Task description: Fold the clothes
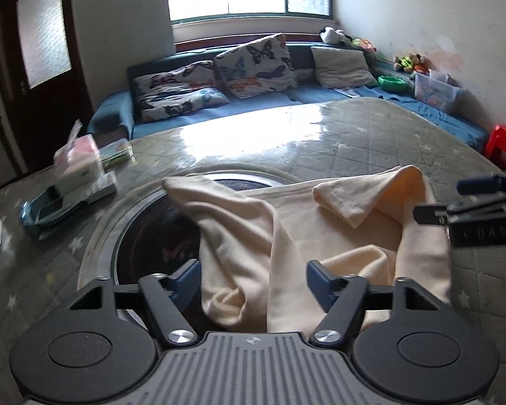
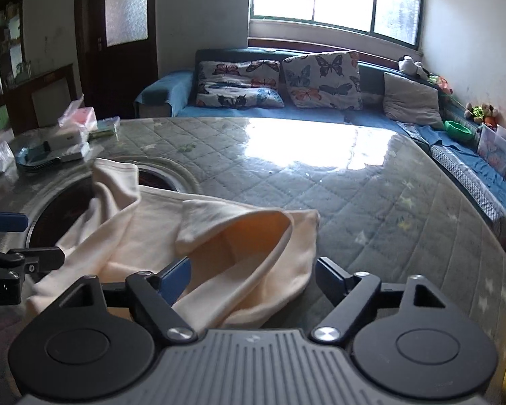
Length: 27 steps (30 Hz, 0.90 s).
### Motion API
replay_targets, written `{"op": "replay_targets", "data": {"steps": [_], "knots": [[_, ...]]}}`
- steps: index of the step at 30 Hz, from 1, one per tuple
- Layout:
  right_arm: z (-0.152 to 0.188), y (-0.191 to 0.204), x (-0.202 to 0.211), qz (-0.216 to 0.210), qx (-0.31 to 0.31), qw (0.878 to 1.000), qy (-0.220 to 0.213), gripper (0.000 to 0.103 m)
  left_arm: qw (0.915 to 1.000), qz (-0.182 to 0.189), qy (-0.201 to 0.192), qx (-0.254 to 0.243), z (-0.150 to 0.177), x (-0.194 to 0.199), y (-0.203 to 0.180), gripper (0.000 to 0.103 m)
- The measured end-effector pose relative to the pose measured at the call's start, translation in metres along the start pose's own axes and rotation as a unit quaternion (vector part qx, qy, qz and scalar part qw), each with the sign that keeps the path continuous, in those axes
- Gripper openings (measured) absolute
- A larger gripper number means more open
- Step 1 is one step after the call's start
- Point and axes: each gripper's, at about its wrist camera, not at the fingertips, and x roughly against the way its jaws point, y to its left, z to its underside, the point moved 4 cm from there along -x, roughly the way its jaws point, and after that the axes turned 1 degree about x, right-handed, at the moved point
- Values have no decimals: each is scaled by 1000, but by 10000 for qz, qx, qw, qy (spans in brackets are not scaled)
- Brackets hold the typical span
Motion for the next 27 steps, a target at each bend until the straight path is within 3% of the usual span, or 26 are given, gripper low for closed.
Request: {"op": "replay_targets", "data": {"steps": [10, 13, 15, 17, 21, 27], "knots": [[-21, -20, -58, -127, 3, 9991, 413, 54, 9989, 302, 279, -237, -13, -48, -13, 63], [-21, -20, -66, -226, 15, 9986, 475, 39, 9983, 296, 382, -323, -11, -59, -16, 44], [-19, -20, -69, -269, -45, 9984, 499, 25, 9981, 333, 383, -338, -8, -61, -15, 23], [-18, -23, -69, -241, -120, 9985, 482, 14, 9980, 362, 371, -359, -5, -62, -15, 10], [-16, -31, -59, -138, -263, 9991, 312, 9, 9987, 260, 96, -421, -2, -50, -13, 4], [-14, -48, -40, 184, -447, 9988, 80, 8, 9999, 67, -135, -35, 0, -26, 12, 3]]}}
